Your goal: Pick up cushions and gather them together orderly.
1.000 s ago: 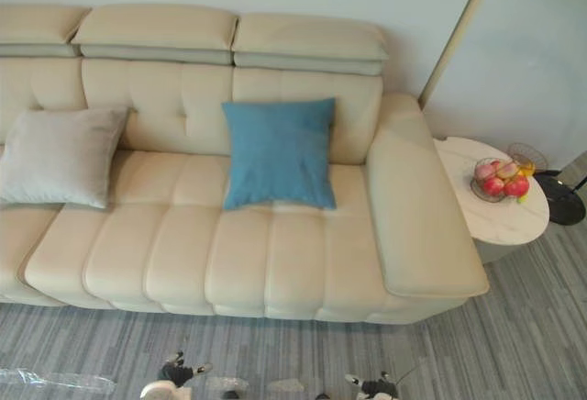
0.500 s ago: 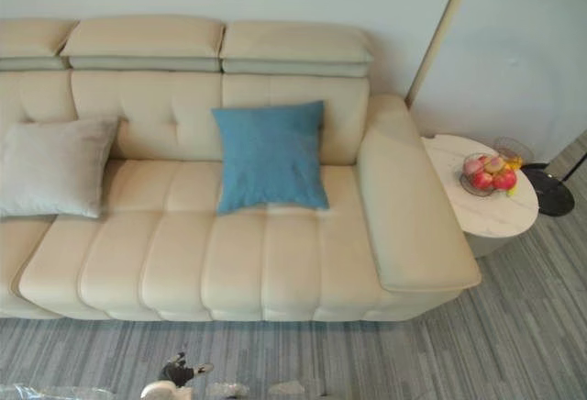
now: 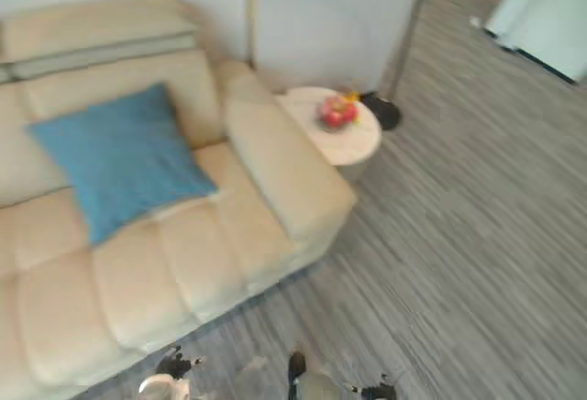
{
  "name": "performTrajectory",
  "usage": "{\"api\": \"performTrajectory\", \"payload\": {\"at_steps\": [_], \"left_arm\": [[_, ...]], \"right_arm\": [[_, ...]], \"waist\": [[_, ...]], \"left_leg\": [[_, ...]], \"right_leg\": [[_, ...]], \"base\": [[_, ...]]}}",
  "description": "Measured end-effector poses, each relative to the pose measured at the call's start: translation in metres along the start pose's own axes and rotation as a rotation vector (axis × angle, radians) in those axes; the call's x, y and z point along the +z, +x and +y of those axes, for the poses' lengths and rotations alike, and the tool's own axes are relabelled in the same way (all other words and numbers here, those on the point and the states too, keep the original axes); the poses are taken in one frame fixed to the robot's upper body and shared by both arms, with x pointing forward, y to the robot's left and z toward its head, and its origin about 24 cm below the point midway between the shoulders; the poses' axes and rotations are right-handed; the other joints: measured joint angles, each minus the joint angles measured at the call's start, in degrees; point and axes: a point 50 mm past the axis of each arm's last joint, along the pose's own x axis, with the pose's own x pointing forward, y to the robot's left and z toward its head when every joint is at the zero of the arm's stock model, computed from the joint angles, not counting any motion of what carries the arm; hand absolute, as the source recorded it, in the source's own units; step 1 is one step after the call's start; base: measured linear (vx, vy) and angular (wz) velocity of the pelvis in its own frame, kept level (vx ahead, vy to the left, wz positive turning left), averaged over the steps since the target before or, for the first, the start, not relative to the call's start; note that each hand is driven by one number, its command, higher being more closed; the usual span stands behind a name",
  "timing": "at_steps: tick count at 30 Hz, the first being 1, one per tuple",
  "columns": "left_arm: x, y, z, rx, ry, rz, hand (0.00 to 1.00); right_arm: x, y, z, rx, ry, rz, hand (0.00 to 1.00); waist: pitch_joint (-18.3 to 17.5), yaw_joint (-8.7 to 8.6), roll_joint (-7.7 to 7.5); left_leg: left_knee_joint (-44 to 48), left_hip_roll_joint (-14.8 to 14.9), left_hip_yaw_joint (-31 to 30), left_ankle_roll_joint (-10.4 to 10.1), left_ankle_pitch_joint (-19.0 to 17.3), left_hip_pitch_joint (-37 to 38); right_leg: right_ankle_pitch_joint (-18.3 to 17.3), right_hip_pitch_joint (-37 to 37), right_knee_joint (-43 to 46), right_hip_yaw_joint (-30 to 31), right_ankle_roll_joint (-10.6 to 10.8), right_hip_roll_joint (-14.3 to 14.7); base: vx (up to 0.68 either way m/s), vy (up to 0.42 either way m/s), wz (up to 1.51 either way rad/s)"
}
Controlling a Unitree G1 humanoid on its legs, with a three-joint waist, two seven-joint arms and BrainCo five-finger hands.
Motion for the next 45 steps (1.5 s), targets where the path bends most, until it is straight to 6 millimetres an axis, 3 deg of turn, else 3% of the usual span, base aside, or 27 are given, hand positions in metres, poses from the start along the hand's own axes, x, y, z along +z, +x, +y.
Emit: {"api": "performTrajectory", "payload": {"at_steps": [2,3,4,5,6,7,10,11,12,13,14,18,20,23,24,25,28,31,33,34,36,37,40,41,42,44,45], "left_arm": [[0.003,0.001,-0.001,-0.009,0.019,-0.009,0.00],[0.003,0.001,-0.003,-0.013,0.018,-0.010,0.00],[0.005,0.001,-0.006,-0.018,0.011,-0.016,0.00],[0.012,0.003,-0.003,-0.010,0.025,-0.029,0.00],[0.012,0.003,-0.001,-0.009,0.038,-0.028,0.00],[0.003,0.002,0.006,0.005,0.051,-0.008,0.00],[-0.010,-0.001,0.014,0.023,0.064,0.042,0.00],[-0.009,-0.001,0.010,0.010,0.067,0.035,0.00],[-0.008,-0.001,0.010,0.007,0.068,0.033,0.00],[-0.007,-0.002,-0.001,-0.019,0.056,0.025,0.00],[-0.006,-0.002,-0.006,-0.029,0.047,0.017,0.00],[-0.005,-0.003,-0.011,-0.048,0.011,0.010,0.00],[-0.002,-0.003,-0.015,-0.054,-0.024,-0.005,0.00],[0.001,-0.003,-0.014,-0.034,-0.095,-0.017,0.00],[-0.001,-0.004,-0.015,-0.030,-0.112,-0.010,0.00],[-0.002,-0.004,-0.014,-0.027,-0.117,-0.009,0.00],[-0.003,-0.004,-0.006,-0.002,-0.147,-0.008,0.00],[-0.006,-0.004,-0.003,0.012,-0.159,0.004,0.00],[-0.006,-0.004,-0.004,0.012,-0.156,0.013,0.00],[-0.007,-0.004,-0.004,0.003,-0.129,0.018,0.00],[-0.007,-0.003,-0.007,-0.026,-0.052,0.027,0.00],[-0.007,-0.002,-0.007,-0.030,-0.040,0.029,0.00],[-0.007,-0.002,-0.007,-0.047,0.020,0.037,0.00],[-0.009,-0.002,-0.010,-0.056,0.027,0.045,0.00],[-0.005,-0.001,-0.016,-0.071,0.023,0.038,0.00],[0.001,-0.001,-0.028,-0.102,0.031,0.023,0.00],[0.001,-0.001,-0.028,-0.105,0.033,0.021,0.00]], "right_arm": [[0.003,0.001,0.004,0.023,-0.061,-0.017,0.00],[0.007,0.002,0.003,0.025,-0.078,-0.027,0.00],[0.025,0.008,-0.006,0.001,-0.091,-0.057,0.00],[0.034,0.010,-0.005,0.001,-0.091,-0.076,0.00],[0.034,0.010,-0.007,-0.013,-0.078,-0.077,0.00],[0.030,0.010,-0.010,-0.018,-0.091,-0.067,0.00],[0.029,0.009,0.000,0.018,-0.101,-0.067,0.00],[0.030,0.009,-0.002,0.013,-0.102,-0.070,0.00],[0.030,0.009,-0.002,0.012,-0.102,-0.071,0.00],[0.030,0.010,-0.004,0.011,-0.111,-0.069,0.00],[0.031,0.011,-0.008,0.001,-0.116,-0.062,0.00],[0.015,0.011,-0.020,-0.028,-0.082,0.002,0.00],[0.010,0.010,-0.019,-0.029,-0.059,0.017,0.00],[0.015,0.008,-0.013,-0.021,-0.032,-0.018,0.00],[0.017,0.008,-0.014,-0.024,-0.029,-0.032,0.00],[0.016,0.007,-0.013,-0.023,-0.027,-0.034,0.00],[0.006,0.004,-0.010,-0.012,-0.023,-0.010,0.00],[0.007,0.002,-0.007,-0.005,-0.012,-0.028,0.00],[0.007,0.002,-0.007,-0.005,-0.008,-0.029,0.00],[0.009,0.003,-0.008,-0.006,0.001,-0.030,0.00],[0.016,0.005,-0.010,-0.012,0.003,-0.045,0.00],[0.018,0.006,-0.010,-0.010,0.004,-0.049,0.00],[0.026,0.007,-0.004,0.001,0.009,-0.069,0.00],[0.030,0.009,-0.007,-0.007,0.005,-0.068,0.00],[0.036,0.010,-0.005,-0.003,0.013,-0.078,0.00],[0.038,0.011,-0.008,-0.014,0.030,-0.080,0.00],[0.038,0.011,-0.009,-0.017,0.035,-0.078,0.00]], "waist": [[-0.21,-0.19,-1.20],[-0.19,-0.03,-0.36],[0.11,0.45,2.70],[1.23,0.01,2.47],[1.35,-0.25,2.45],[1.33,-0.45,2.21],[1.20,-0.57,1.90],[1.29,-0.40,1.92],[1.51,-0.33,1.93],[1.98,-0.22,2.03],[2.44,0.09,2.95],[3.36,0.31,4.44],[3.67,0.58,5.25],[3.79,1.56,5.53],[3.24,2.02,6.20],[2.91,2.17,6.26],[1.66,2.57,4.20],[0.82,2.83,3.10],[0.64,3.21,2.99],[0.73,3.28,3.15],[0.85,3.21,3.68],[0.87,3.14,3.72],[0.99,2.97,3.18],[0.60,2.48,4.52],[1.14,2.42,5.67],[1.51,0.80,6.35],[1.50,0.54,6.37]], "left_leg": [[0.90,-2.04,-3.08,4.75,-1.92,-1.48],[-1.44,-3.05,-4.74,4.92,-1.75,-1.96],[-4.61,-1.60,-1.29,1.46,-0.26,-1.87],[-4.50,-1.74,1.11,1.14,-0.13,-1.90],[-4.51,-1.64,2.05,0.85,0.03,-1.25],[-4.32,-1.13,4.07,-0.06,0.37,0.53],[7.16,5.89,6.93,-1.02,0.44,1.37],[15.74,9.43,5.44,1.42,1.78,-0.56],[18.33,10.05,3.76,2.96,2.26,-1.70],[21.65,7.35,-6.31,4.49,-0.51,-4.54],[21.68,2.99,-14.49,2.65,-3.04,-6.29],[15.36,-6.43,-24.90,2.35,-5.61,-12.29],[8.90,-8.06,-28.80,2.39,-4.99,-14.81],[4.81,-9.19,-32.87,2.21,-0.76,-18.56],[4.55,-9.31,-32.93,3.43,0.67,-17.80],[4.61,-9.35,-32.38,4.00,0.97,-17.77],[5.02,-8.68,-24.17,5.97,-1.30,-15.35],[5.27,-8.16,-16.30,7.25,-3.34,-11.77],[4.50,-7.65,-12.52,7.27,-3.34,-8.94],[3.93,-7.13,-11.27,7.27,-3.34,-6.96],[1.90,-5.28,-10.36,7.26,-3.33,-3.84],[1.39,-4.74,-10.18,7.25,-3.33,-3.27],[-0.97,-3.92,-6.90,5.82,-3.14,-0.20],[-2.11,-2.43,-6.08,3.52,-2.32,1.23],[-3.34,-1.96,-5.73,0.77,-0.60,2.52],[-5.74,-3.10,-6.53,-0.09,2.48,4.96],[-5.45,-3.05,-6.90,-0.32,2.81,5.00]], "right_leg": [[2.04,0.06,-2.67,4.65,0.48,1.41],[3.39,0.15,-4.92,5.94,0.60,2.26],[1.65,-1.38,-4.49,1.10,-0.19,1.98],[-4.54,-4.83,5.08,-8.69,0.22,-3.55],[-6.31,-4.75,7.72,-12.34,0.34,-5.78],[-6.62,-2.56,8.30,-14.76,2.69,-7.58],[-5.28,0.28,4.22,-10.28,0.06,-1.38],[-5.57,1.06,3.49,-7.58,-1.25,0.78],[-5.68,1.34,3.24,-6.38,-1.60,1.37],[-5.72,1.95,2.08,-2.08,-2.10,3.15],[-5.64,2.92,0.45,2.06,-2.47,4.82],[-4.92,7.39,-3.48,12.44,-2.98,8.17],[-5.13,8.25,-3.93,16.81,-3.47,10.07],[-5.54,8.42,-3.56,23.69,-4.04,11.89],[-6.45,8.28,-2.66,26.62,-3.15,12.76],[-6.76,8.19,-2.07,27.88,-2.88,12.94],[-10.59,6.41,4.59,30.82,-0.27,12.37],[-14.93,3.16,14.26,27.05,3.35,10.99],[-14.78,2.19,16.79,20.45,4.27,8.03],[-14.66,2.08,16.34,13.10,4.50,4.93],[-14.72,0.27,12.85,0.19,3.36,1.13],[-14.29,-0.45,11.36,-1.02,2.97,1.26],[-2.16,-3.40,-0.10,-3.70,0.71,2.57],[-0.07,-2.31,-1.63,-5.58,-2.18,4.59],[-0.09,-2.60,-1.05,-8.09,-2.44,5.24],[-2.99,-1.98,0.48,-8.31,-5.27,5.57],[-3.48,-1.62,0.46,-8.21,-5.30,5.63]], "base": [[-0.01,-0.088,-1.10],[-0.05,-0.017,-1.46],[0.00,0.014,-1.29],[0.00,0.014,-1.13],[0.08,-0.081,-0.71],[0.11,-0.184,-0.98],[0.13,-0.322,-1.19],[0.08,-0.246,-0.89],[0.08,-0.258,-1.45],[0.11,-0.170,-1.72],[0.12,-0.125,-1.91],[0.15,-0.037,-1.64],[0.16,0.081,-1.49],[0.22,0.156,-1.66],[0.28,0.197,-1.62],[0.30,0.222,-1.42],[0.32,0.210,-1.12],[0.27,0.090,-1.07],[0.27,0.015,-1.16],[0.22,-0.034,-1.15],[0.26,-0.103,-1.35],[0.23,-0.180,-1.22],[0.27,-0.219,-0.98],[0.28,-0.231,-1.00],[0.30,-0.262,-1.08],[0.24,-0.201,-0.48],[0.18,-0.124,-0.14]]}}
